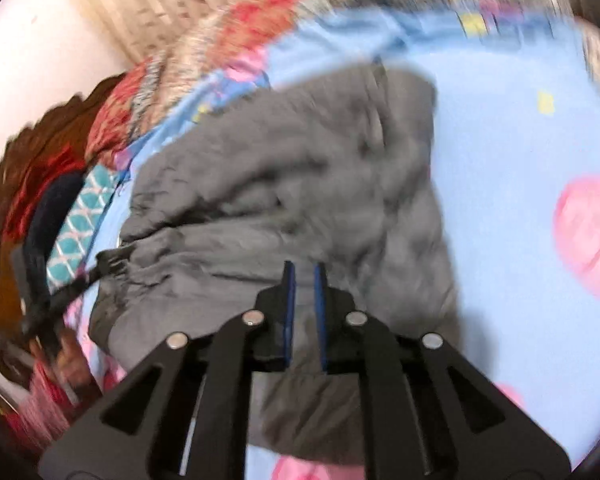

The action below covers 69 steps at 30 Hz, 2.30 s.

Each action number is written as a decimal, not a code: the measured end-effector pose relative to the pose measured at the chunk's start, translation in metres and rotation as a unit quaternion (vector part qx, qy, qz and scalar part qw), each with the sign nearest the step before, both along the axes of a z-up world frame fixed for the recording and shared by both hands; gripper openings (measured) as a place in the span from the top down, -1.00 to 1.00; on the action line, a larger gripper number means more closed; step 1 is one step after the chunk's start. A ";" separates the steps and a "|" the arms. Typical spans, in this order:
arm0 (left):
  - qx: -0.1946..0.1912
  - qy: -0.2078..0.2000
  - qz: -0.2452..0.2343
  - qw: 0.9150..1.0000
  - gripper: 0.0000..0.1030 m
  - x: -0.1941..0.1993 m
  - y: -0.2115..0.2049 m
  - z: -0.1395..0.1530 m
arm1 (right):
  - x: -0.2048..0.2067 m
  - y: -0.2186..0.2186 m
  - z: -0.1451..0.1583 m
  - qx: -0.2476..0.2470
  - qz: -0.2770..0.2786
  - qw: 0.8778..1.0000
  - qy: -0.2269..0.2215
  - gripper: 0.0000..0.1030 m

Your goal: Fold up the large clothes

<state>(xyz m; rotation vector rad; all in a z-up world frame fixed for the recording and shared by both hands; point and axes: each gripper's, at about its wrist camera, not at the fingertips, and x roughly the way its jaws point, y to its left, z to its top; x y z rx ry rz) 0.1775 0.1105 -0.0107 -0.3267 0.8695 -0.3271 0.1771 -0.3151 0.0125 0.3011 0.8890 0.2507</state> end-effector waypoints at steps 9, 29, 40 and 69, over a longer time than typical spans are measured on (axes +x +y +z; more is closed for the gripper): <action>0.068 0.017 0.002 0.998 0.62 0.020 -0.014 -0.060 | 0.144 0.074 0.102 -0.026 0.031 0.998 -0.040 -0.17; 0.056 -0.008 0.009 0.998 0.62 0.022 -0.012 -0.080 | 0.377 0.157 -0.066 -0.188 0.064 0.974 0.112 0.64; 0.051 -0.006 0.009 0.999 0.62 0.024 -0.011 -0.079 | 0.306 0.160 0.015 -0.208 0.074 0.975 -0.024 0.93; -0.029 0.028 0.161 0.986 0.62 -0.114 0.109 0.023 | -0.058 0.176 0.027 -0.290 0.215 0.919 -0.156 0.94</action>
